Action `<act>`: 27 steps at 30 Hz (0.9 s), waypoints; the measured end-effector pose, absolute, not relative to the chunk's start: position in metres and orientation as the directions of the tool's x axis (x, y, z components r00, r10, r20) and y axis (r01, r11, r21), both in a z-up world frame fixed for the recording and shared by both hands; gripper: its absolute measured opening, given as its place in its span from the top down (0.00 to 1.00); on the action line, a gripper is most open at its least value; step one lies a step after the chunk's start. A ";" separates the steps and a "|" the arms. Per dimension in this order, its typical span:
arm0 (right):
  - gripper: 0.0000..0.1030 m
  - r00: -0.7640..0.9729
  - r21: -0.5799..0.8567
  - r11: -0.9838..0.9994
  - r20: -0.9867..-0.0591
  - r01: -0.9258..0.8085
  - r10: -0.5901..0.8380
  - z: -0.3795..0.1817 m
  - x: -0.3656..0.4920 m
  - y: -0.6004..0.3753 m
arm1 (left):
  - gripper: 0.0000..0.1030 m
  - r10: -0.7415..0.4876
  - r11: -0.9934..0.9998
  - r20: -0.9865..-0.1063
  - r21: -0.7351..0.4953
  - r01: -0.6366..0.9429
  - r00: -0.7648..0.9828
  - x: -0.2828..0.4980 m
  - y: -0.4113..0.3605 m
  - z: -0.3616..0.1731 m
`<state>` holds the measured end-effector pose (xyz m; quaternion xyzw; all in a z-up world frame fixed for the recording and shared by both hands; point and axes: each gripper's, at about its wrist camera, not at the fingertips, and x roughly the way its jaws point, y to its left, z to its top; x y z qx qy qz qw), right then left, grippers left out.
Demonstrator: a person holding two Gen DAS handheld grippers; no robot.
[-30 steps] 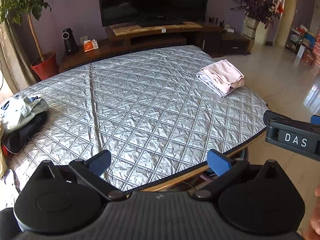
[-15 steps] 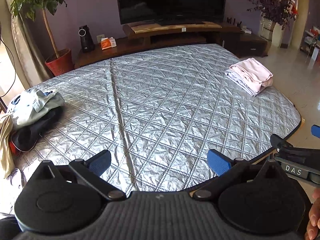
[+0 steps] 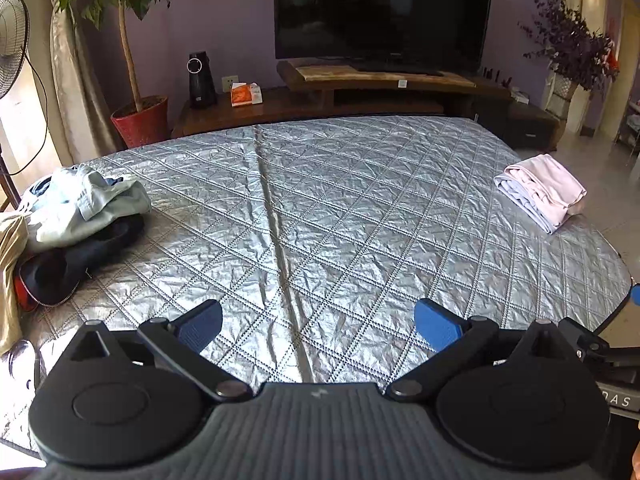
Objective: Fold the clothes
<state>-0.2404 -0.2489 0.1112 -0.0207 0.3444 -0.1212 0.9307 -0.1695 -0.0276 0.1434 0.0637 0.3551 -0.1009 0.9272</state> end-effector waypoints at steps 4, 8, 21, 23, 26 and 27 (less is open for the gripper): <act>0.00 0.716 -0.073 0.967 -0.659 0.244 -0.230 0.108 -0.236 -0.258 | 0.01 -0.159 0.962 -0.632 0.073 0.262 0.759 -0.164 -0.027 0.151; 0.00 0.713 -0.121 0.973 -0.664 0.197 -0.227 0.104 -0.233 -0.248 | 0.01 -0.182 0.956 -0.644 0.059 0.286 0.743 -0.153 -0.024 0.153; 0.00 0.671 -0.135 0.977 -0.711 0.163 -0.211 0.092 -0.201 -0.237 | 0.01 -0.092 0.989 -0.588 0.042 0.144 0.803 -0.131 0.007 0.128; 0.00 0.666 -0.126 0.978 -0.717 0.166 -0.206 0.090 -0.193 -0.237 | 0.01 -0.077 0.990 -0.606 0.048 0.132 0.791 -0.124 0.007 0.121; 0.00 0.660 -0.117 0.979 -0.724 0.168 -0.200 0.086 -0.181 -0.237 | 0.01 -0.056 0.993 -0.645 0.046 0.112 0.762 -0.112 0.007 0.109; 0.00 0.658 -0.118 0.979 -0.726 0.166 -0.199 0.084 -0.176 -0.236 | 0.01 -0.045 0.993 -0.662 0.052 0.105 0.748 -0.108 0.007 0.104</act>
